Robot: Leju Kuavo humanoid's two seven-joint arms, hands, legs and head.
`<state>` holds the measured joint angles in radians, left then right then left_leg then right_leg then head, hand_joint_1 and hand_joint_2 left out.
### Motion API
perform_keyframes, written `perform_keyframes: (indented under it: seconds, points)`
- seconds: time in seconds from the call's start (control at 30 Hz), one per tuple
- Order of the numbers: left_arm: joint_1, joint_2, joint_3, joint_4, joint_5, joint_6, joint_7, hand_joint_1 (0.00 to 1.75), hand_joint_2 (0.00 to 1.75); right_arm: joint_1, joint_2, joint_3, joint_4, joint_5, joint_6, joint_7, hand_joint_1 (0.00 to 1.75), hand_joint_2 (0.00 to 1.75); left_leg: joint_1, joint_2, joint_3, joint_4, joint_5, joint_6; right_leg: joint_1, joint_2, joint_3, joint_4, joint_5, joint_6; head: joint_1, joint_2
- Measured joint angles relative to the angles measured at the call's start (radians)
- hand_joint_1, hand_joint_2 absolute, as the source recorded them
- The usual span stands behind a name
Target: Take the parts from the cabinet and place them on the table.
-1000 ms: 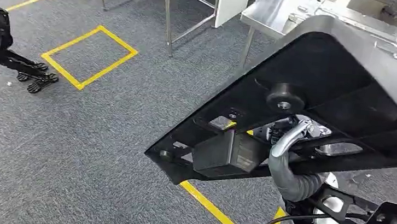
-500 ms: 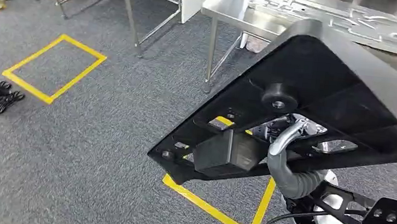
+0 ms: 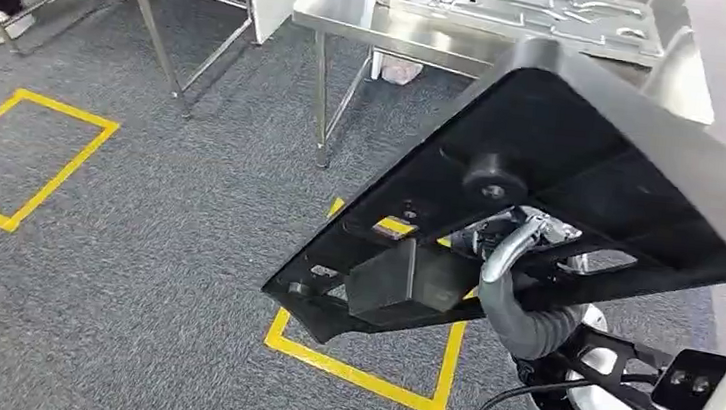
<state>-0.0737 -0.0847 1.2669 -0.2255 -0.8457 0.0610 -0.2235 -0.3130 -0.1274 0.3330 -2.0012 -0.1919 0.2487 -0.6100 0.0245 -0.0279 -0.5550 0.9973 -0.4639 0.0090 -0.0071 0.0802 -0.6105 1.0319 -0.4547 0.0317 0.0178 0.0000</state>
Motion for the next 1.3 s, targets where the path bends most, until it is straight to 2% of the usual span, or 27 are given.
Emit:
perform_keyframes:
  seconds: [0.03, 0.1, 0.13, 0.17, 0.2, 0.27, 0.3, 0.33, 0.43, 0.47, 0.53, 0.57, 0.63, 0.67, 0.7, 0.73, 0.8, 0.83, 0.93, 0.97, 1.0, 1.03, 1.1, 1.13, 1.17, 1.2, 1.3]
  points:
    - [0.000, 0.000, 0.001, 0.000, 0.000, 0.000, -0.001, 0.00, 1.75, -0.004, 0.000, 0.000, 0.001, 0.000, 0.000, 0.000, 1.75, 1.75, -0.001, 0.012, 0.000, 0.000, 0.000, 0.005, 0.000, -0.042, -0.031, 0.062, -0.037, 0.003, 0.007, 0.000]
    - [0.004, 0.000, 0.002, 0.000, 0.002, 0.000, -0.001, 0.00, 1.75, -0.001, 0.000, 0.001, 0.006, -0.001, 0.000, 0.000, 1.75, 1.75, -0.006, 0.040, -0.001, 0.000, -0.002, 0.008, -0.005, -0.068, -0.118, 0.239, -0.113, 0.011, 0.007, 0.000]
    - [0.006, 0.000, 0.003, 0.000, 0.002, 0.000, -0.001, 0.00, 1.75, 0.000, 0.000, 0.001, 0.010, -0.001, 0.000, 0.000, 1.75, 1.75, -0.007, 0.054, -0.001, 0.000, -0.003, 0.009, -0.007, -0.070, -0.145, 0.290, -0.123, 0.013, 0.006, 0.000]
    - [0.006, 0.000, 0.003, 0.000, 0.002, 0.000, -0.001, 0.00, 1.75, 0.000, 0.000, 0.001, 0.012, 0.000, 0.000, 0.000, 1.75, 1.75, -0.008, 0.066, 0.000, 0.000, -0.004, 0.008, -0.009, -0.072, -0.147, 0.292, -0.110, 0.014, 0.006, 0.000]
    - [0.004, 0.000, 0.003, 0.000, 0.002, 0.000, -0.001, 0.00, 1.75, 0.000, 0.000, 0.002, 0.015, 0.000, 0.000, 0.000, 1.75, 1.75, -0.008, 0.078, 0.002, 0.001, -0.006, 0.007, -0.009, -0.076, -0.123, 0.245, -0.076, 0.013, 0.006, 0.000]
    - [0.002, 0.000, 0.003, 0.000, 0.002, -0.002, -0.002, 0.00, 1.75, -0.001, 0.001, 0.002, 0.017, 0.003, 0.000, -0.001, 1.75, 1.75, -0.008, 0.096, 0.009, 0.001, -0.011, 0.001, -0.007, -0.100, -0.028, 0.066, 0.007, 0.006, 0.006, 0.000]
    - [0.002, 0.000, 0.003, 0.000, 0.002, -0.003, -0.002, 0.00, 1.75, -0.003, 0.001, 0.002, 0.017, 0.004, 0.000, -0.002, 1.75, 1.75, -0.011, 0.105, 0.014, 0.001, -0.014, -0.004, 0.000, -0.155, 0.019, -0.023, 0.018, -0.004, 0.007, 0.000]
    - [0.002, 0.000, 0.003, 0.000, 0.002, -0.004, -0.003, 0.00, 1.75, -0.005, 0.002, 0.002, 0.017, 0.004, 0.000, -0.001, 1.75, 1.75, -0.018, 0.112, 0.013, 0.003, -0.019, -0.011, 0.008, -0.159, 0.020, -0.029, 0.017, -0.014, 0.004, 0.000]
    - [-0.001, 0.000, 0.003, 0.000, 0.002, -0.010, -0.004, 0.00, 1.75, -0.003, 0.004, 0.003, 0.019, 0.007, -0.003, 0.000, 1.75, 1.75, -0.018, 0.137, 0.020, -0.003, -0.019, -0.025, 0.012, -0.124, 0.011, -0.026, 0.018, -0.028, 0.004, 0.000]
    - [-0.003, 0.000, 0.003, 0.000, 0.002, -0.014, -0.004, 0.00, 1.75, -0.005, 0.005, 0.003, 0.018, 0.013, -0.008, 0.000, 1.75, 1.75, -0.019, 0.147, 0.024, -0.002, -0.024, -0.033, 0.004, -0.111, 0.018, -0.036, 0.024, -0.036, 0.006, 0.000]
    - [-0.002, 0.002, 0.003, 0.000, 0.002, -0.019, -0.006, 0.00, 1.75, -0.008, 0.010, 0.004, 0.020, 0.025, -0.023, 0.003, 1.75, 1.75, -0.011, 0.066, -0.004, 0.072, -0.076, -0.040, -0.002, -0.103, 0.021, -0.043, 0.028, -0.049, 0.001, 0.000]
    - [-0.002, 0.001, 0.003, 0.000, 0.002, -0.024, -0.007, 0.00, 1.75, -0.008, 0.013, 0.007, 0.022, 0.029, -0.028, 0.003, 1.75, 1.75, -0.011, 0.047, -0.042, 0.151, -0.116, -0.042, -0.002, -0.095, 0.021, -0.042, 0.028, -0.050, -0.003, 0.000]
    - [0.003, 0.001, 0.004, 0.000, 0.002, -0.030, -0.007, 0.00, 1.75, -0.008, 0.014, 0.013, 0.028, 0.037, -0.034, 0.003, 1.75, 1.75, -0.011, 0.036, -0.125, 0.312, -0.171, -0.046, 0.002, -0.079, 0.019, -0.040, 0.026, -0.053, -0.004, 0.000]
    - [0.006, 0.002, 0.005, 0.000, 0.002, -0.031, -0.007, 0.00, 1.75, -0.008, 0.014, 0.015, 0.031, 0.039, -0.035, 0.003, 1.75, 1.75, -0.011, 0.036, -0.139, 0.329, -0.163, -0.045, 0.003, -0.072, 0.020, -0.038, 0.026, -0.053, -0.004, 0.000]
    - [0.008, 0.002, 0.005, 0.000, 0.002, -0.031, -0.008, 0.00, 1.75, -0.008, 0.014, 0.016, 0.033, 0.039, -0.035, 0.003, 1.75, 1.75, -0.011, 0.036, -0.129, 0.296, -0.130, -0.044, 0.004, -0.066, 0.021, -0.037, 0.025, -0.053, -0.004, 0.000]
    - [0.007, 0.002, 0.005, 0.000, 0.002, -0.031, -0.008, 0.00, 1.75, -0.008, 0.014, 0.017, 0.034, 0.039, -0.035, 0.002, 1.75, 1.75, -0.011, 0.036, -0.100, 0.224, -0.084, -0.040, 0.004, -0.061, 0.022, -0.035, 0.024, -0.052, -0.005, 0.000]
    - [0.007, 0.004, 0.005, 0.000, 0.002, -0.032, -0.010, 0.00, 1.75, -0.009, 0.015, 0.018, 0.034, 0.039, -0.035, 0.002, 1.75, 1.75, -0.011, 0.028, -0.017, 0.040, 0.003, -0.029, 0.004, -0.054, 0.026, -0.032, 0.020, -0.046, -0.006, 0.000]
    - [0.005, 0.004, 0.005, 0.000, 0.002, -0.032, -0.010, 0.00, 1.75, -0.009, 0.015, 0.018, 0.034, 0.039, -0.035, 0.001, 1.75, 1.75, -0.017, 0.023, -0.006, 0.009, -0.010, -0.024, 0.011, -0.052, 0.024, -0.028, 0.018, -0.041, -0.005, 0.000]
    - [0.004, 0.004, 0.005, 0.000, 0.002, -0.033, -0.010, 0.00, 1.75, -0.010, 0.015, 0.020, 0.035, 0.039, -0.036, 0.001, 1.75, 1.75, -0.020, 0.025, -0.011, 0.011, -0.004, -0.009, 0.005, -0.049, 0.021, -0.032, 0.021, -0.024, -0.005, 0.000]
    - [0.004, 0.004, 0.005, 0.000, 0.002, -0.033, -0.011, 0.00, 1.75, -0.011, 0.015, 0.020, 0.035, 0.039, -0.036, 0.001, 1.75, 1.75, -0.015, 0.025, -0.005, 0.002, 0.001, 0.000, 0.009, -0.049, 0.021, -0.032, 0.020, -0.017, -0.005, 0.000]
    - [0.003, 0.003, 0.005, 0.000, 0.002, -0.035, -0.013, 0.00, 1.75, -0.011, 0.015, 0.020, 0.035, 0.039, -0.038, 0.000, 1.75, 1.75, -0.011, 0.030, -0.003, -0.004, 0.007, 0.006, 0.003, -0.055, 0.018, -0.017, 0.011, -0.013, -0.006, 0.000]
    - [0.003, 0.004, 0.005, 0.000, 0.002, -0.036, -0.014, 0.00, 1.75, -0.015, 0.014, 0.021, 0.035, 0.039, -0.041, -0.001, 1.75, 1.75, -0.011, 0.031, -0.004, -0.004, 0.007, 0.013, 0.004, -0.064, -0.005, 0.031, -0.026, -0.010, -0.001, 0.000]
    - [0.003, 0.004, 0.005, 0.000, 0.001, -0.036, -0.016, 0.00, 1.75, -0.016, 0.014, 0.023, 0.035, 0.039, -0.051, -0.001, 1.75, 1.75, -0.012, 0.034, -0.005, -0.004, 0.006, 0.015, -0.001, -0.068, -0.084, 0.196, -0.106, -0.002, -0.002, 0.000]
    - [0.004, 0.005, 0.005, 0.000, 0.001, -0.036, -0.016, 0.00, 1.75, -0.016, 0.014, 0.024, 0.036, 0.039, -0.053, -0.001, 1.75, 1.75, -0.012, 0.036, -0.006, -0.003, 0.005, 0.016, -0.004, -0.068, -0.121, 0.270, -0.130, 0.001, -0.001, 0.000]
    - [0.005, 0.005, 0.005, 0.000, -0.002, -0.036, -0.016, 0.00, 1.75, -0.016, 0.014, 0.025, 0.036, 0.040, -0.053, -0.001, 1.75, 1.75, -0.013, 0.037, -0.006, -0.003, 0.003, 0.015, -0.006, -0.068, -0.140, 0.303, -0.131, 0.003, -0.001, 0.000]
    - [0.005, 0.005, 0.005, 0.000, -0.002, -0.038, -0.016, 0.00, 1.75, -0.016, 0.014, 0.027, 0.037, 0.041, -0.054, 0.000, 1.75, 1.75, -0.013, 0.037, -0.004, -0.003, 0.001, 0.013, -0.008, -0.070, -0.133, 0.283, -0.107, 0.004, -0.001, 0.000]
    - [0.004, 0.005, 0.005, 0.000, -0.006, -0.044, -0.018, 0.00, 1.75, -0.021, 0.015, 0.032, 0.036, 0.042, -0.060, 0.001, 1.75, 1.75, -0.012, 0.037, 0.011, -0.002, -0.009, 0.004, -0.009, -0.085, 0.003, 0.017, 0.023, -0.003, -0.001, 0.000]
